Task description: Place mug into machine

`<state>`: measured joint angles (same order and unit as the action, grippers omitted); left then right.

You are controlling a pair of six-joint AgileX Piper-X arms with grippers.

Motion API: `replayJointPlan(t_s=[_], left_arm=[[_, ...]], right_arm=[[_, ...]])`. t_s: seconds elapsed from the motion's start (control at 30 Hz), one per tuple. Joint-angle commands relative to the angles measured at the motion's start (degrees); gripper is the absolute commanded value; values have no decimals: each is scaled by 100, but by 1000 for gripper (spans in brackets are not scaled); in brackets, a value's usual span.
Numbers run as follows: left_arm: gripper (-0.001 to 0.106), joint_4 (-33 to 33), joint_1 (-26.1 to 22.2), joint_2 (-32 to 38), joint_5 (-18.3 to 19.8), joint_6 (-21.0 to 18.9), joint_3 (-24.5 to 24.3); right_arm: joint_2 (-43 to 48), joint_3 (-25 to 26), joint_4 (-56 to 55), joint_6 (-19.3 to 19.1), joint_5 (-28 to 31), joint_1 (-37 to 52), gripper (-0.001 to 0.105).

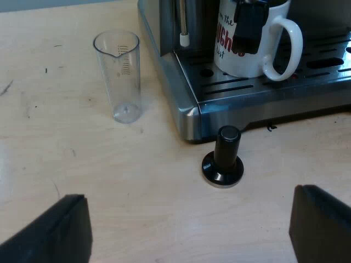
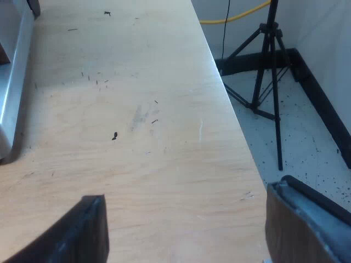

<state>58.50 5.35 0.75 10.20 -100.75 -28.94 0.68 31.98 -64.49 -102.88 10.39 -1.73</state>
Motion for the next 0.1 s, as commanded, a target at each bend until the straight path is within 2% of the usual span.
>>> replayJointPlan(t_s=[0.03,0.1], left_arm=[[80,-69,-3,795,-56,-61,-25],[80,-69,-3,795,-56,-61,-25]], right_arm=[[236,10,56,-21,3,5,62],[236,10,56,-21,3,5,62]])
